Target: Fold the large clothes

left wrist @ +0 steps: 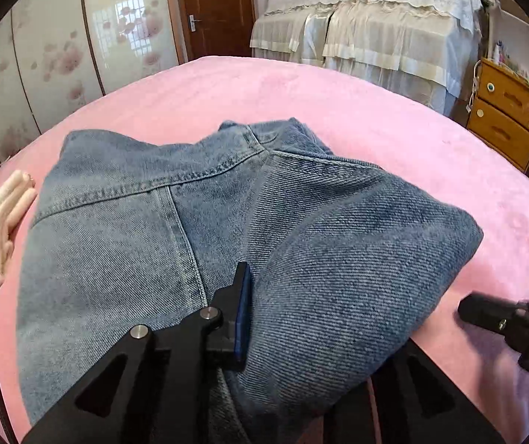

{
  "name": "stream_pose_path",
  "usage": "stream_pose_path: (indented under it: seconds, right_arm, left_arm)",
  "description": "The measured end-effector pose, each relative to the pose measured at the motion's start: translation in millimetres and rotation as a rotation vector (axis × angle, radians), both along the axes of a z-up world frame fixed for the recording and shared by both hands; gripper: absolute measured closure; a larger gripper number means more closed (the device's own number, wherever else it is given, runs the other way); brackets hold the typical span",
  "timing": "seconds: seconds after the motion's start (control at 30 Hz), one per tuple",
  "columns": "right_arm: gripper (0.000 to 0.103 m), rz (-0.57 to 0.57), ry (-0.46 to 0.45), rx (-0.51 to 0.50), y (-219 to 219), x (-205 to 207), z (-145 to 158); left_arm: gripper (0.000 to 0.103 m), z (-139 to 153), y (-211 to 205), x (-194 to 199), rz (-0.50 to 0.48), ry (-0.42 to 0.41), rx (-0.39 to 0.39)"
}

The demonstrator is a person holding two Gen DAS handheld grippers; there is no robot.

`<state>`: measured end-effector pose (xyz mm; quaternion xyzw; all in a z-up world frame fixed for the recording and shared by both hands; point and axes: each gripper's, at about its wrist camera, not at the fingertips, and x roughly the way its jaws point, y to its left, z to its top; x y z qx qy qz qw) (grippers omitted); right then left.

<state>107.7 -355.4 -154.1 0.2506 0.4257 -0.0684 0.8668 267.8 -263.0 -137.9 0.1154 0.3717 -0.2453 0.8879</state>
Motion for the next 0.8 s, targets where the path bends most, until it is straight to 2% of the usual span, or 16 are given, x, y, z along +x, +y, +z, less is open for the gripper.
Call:
stream_pose_path:
  seconds: [0.1, 0.23, 0.3, 0.37, 0.4, 0.43, 0.47, 0.5, 0.53, 0.6, 0.67, 0.73, 0.8]
  right_arm:
    - [0.100, 0.007, -0.024, 0.013, 0, -3, 1]
    - [0.100, -0.001, -0.068, -0.006, 0, 0, 12]
    - [0.100, -0.012, -0.053, -0.026, -3, 4, 12]
    - [0.100, -0.019, -0.033, -0.014, -9, 5, 12]
    - [0.100, -0.024, -0.026, -0.002, -13, 5, 14]
    - [0.100, -0.026, -0.022, 0.005, -16, 2, 14]
    - [0.098, -0.022, -0.021, 0.014, -18, 1, 16]
    - [0.092, -0.013, -0.025, 0.025, -20, -2, 19]
    - [0.088, -0.004, -0.032, 0.034, -21, -4, 23]
    - [0.072, 0.018, -0.049, 0.042, -21, -8, 29]
    - [0.070, 0.054, -0.077, 0.063, -15, -11, 39]
    - [0.069, 0.089, -0.096, 0.092, -12, -7, 47]
    - [0.057, 0.118, -0.108, 0.132, -9, 1, 53]
  left_arm:
    - [0.089, 27, 16, -13, 0.024, -0.003, -0.102]
    - [0.089, 53, 17, -22, 0.037, -0.096, -0.144]
    - [0.088, 41, 6, -18, 0.035, -0.085, -0.087]
    - [0.069, 10, -12, -14, 0.014, 0.019, 0.045]
    - [0.069, -1, -23, -14, 0.005, 0.029, 0.097]
    - [0.067, 1, -25, -22, -0.012, -0.004, 0.106]
    - [0.055, 7, -22, -30, -0.036, -0.027, 0.099]
    - [0.045, 12, -17, -33, -0.060, -0.017, 0.070]
    - [0.031, 19, -8, -39, -0.093, 0.023, 0.009]
    - [0.029, 34, 11, -48, -0.128, 0.095, -0.087]
    - [0.029, 52, 39, -57, -0.134, 0.137, -0.177]
    - [0.028, 71, 67, -60, -0.091, 0.131, -0.229]
    - [0.028, 83, 91, -61, -0.008, 0.110, -0.242]
